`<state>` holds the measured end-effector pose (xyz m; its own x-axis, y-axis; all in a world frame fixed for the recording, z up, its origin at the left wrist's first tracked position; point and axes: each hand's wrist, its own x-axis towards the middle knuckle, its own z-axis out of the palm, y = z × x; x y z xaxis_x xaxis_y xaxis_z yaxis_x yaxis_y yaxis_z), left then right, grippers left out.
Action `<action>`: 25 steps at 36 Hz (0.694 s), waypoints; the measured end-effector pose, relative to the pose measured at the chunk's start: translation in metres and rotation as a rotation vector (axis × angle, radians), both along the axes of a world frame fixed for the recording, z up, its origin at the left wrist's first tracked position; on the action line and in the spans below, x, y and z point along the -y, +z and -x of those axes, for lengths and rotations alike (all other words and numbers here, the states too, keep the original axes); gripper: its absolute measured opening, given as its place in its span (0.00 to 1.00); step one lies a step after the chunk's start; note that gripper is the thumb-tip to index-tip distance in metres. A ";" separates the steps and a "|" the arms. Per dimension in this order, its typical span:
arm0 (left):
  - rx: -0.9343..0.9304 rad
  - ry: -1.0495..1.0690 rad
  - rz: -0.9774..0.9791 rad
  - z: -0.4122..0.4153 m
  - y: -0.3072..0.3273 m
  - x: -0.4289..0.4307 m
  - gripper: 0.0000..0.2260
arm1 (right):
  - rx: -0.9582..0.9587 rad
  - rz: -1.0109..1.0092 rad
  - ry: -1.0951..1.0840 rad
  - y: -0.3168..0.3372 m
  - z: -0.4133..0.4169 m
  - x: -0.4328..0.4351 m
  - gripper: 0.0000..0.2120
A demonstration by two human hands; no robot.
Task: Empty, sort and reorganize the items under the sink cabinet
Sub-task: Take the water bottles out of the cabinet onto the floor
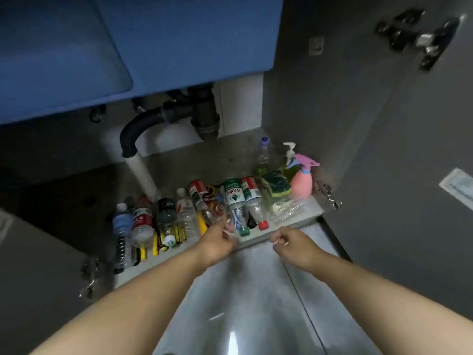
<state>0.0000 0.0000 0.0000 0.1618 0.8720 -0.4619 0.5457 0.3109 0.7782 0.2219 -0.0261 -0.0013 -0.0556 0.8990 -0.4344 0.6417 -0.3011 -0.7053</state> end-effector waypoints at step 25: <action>-0.388 0.234 -0.208 -0.047 -0.090 -0.149 0.38 | 0.403 -0.204 0.048 -0.090 0.049 -0.161 0.30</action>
<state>0.0466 0.1487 -0.0904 -0.1981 0.9447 -0.2614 0.7415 0.3188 0.5903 0.1733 0.1353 -0.0909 0.0376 0.9690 -0.2441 0.8872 -0.1448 -0.4381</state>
